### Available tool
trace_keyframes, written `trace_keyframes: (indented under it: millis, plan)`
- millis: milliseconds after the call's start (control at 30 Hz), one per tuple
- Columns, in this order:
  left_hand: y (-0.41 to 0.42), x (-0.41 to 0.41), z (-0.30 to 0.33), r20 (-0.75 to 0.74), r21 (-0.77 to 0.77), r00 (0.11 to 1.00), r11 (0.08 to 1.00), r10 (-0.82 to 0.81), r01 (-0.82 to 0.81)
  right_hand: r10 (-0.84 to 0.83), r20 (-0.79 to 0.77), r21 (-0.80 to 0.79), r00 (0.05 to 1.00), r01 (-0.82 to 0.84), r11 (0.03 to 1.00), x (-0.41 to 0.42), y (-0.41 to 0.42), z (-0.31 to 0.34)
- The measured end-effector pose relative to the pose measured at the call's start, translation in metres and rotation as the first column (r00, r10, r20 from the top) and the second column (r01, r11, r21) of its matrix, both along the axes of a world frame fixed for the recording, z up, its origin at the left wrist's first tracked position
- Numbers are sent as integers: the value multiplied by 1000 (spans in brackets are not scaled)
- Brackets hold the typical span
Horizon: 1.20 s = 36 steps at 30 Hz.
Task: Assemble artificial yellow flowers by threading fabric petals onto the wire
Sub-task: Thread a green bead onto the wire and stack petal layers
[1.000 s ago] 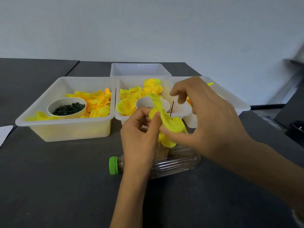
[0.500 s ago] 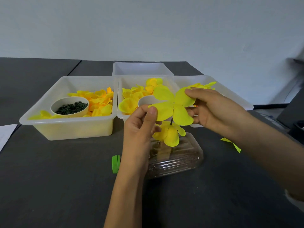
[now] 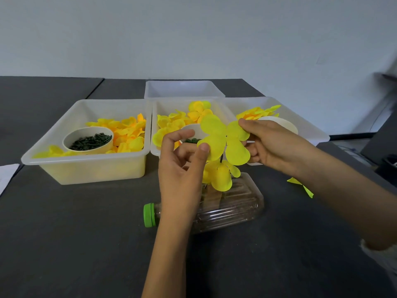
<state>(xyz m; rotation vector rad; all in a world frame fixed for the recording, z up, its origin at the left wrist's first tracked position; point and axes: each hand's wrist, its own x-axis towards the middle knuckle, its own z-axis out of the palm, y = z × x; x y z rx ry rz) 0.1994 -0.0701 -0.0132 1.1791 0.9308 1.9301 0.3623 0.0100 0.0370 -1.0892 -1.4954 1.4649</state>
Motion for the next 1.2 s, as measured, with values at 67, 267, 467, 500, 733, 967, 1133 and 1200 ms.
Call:
trace_keyframes:
  millis: [67, 267, 467, 500, 733, 967, 1133, 1200]
  plan:
    - [-1, 1, -1, -41, 6, 999, 1000, 20, -20, 2, -2, 3, 1000, -2, 1000, 0, 1, 0]
    - [-1, 1, -1, -140, 19, 989, 998, 54, -51, -20, 23, 13, 1000, 20, 1000, -4, 2, -1]
    - [1, -2, 0, -110, 45, 993, 999, 29, -24, -41, 25, 52, 999, 40, 998, -7, 4, 2]
    - [1, -3, -1, -109, 45, 994, 999, 30, -26, -41, 32, 50, 999, 40, 998, -8, 4, 1]
    - [-1, 3, -1, -172, 14, 983, 998, 59, -57, -82, 18, 11, 997, 81, 997, -11, 5, -8]
    - [-2, 2, 2, -110, 32, 993, 999, 41, -38, -71, -25, 51, 997, 73, 996, -13, 6, 2]
    - [-3, 0, 3, -113, 29, 993, 999, 34, -30, -117, 9, 65, 993, 116, 991, -15, 7, 4]
    - [-2, 0, 2, -114, 21, 993, 999, 43, -40, -113, 29, 67, 993, 111, 992, -16, 7, 2]
